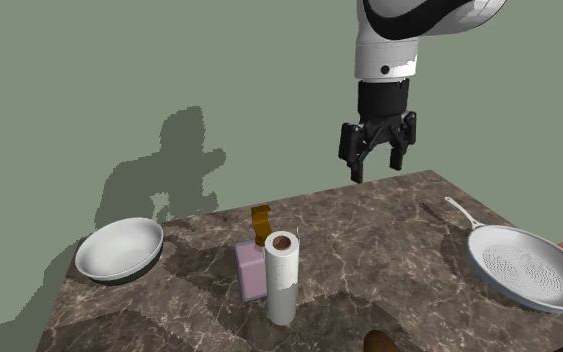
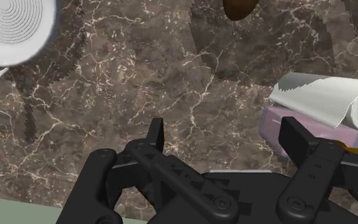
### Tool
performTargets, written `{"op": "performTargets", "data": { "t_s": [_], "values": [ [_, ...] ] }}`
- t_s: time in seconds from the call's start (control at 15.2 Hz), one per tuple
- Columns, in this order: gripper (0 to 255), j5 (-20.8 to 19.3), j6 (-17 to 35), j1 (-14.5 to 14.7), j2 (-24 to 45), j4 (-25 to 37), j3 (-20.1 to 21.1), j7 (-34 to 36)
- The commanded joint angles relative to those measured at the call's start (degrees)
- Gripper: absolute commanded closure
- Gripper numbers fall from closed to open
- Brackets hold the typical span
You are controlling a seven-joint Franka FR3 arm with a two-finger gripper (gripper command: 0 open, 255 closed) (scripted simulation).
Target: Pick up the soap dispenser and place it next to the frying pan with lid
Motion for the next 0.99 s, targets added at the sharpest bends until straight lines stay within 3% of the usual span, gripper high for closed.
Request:
{"op": "performTargets", "data": {
  "t_s": [0.0,0.4,0.92],
  "values": [
    [0,0.16,0.75,0.82,3.39,2.44,1.79,2.24],
    [0,-1.27,2.65,3.29,14.91,11.16,6.24,8.63],
    [0,-6.16,2.17,8.59,32.2,27.03,9.9,17.06]
  ]
}}
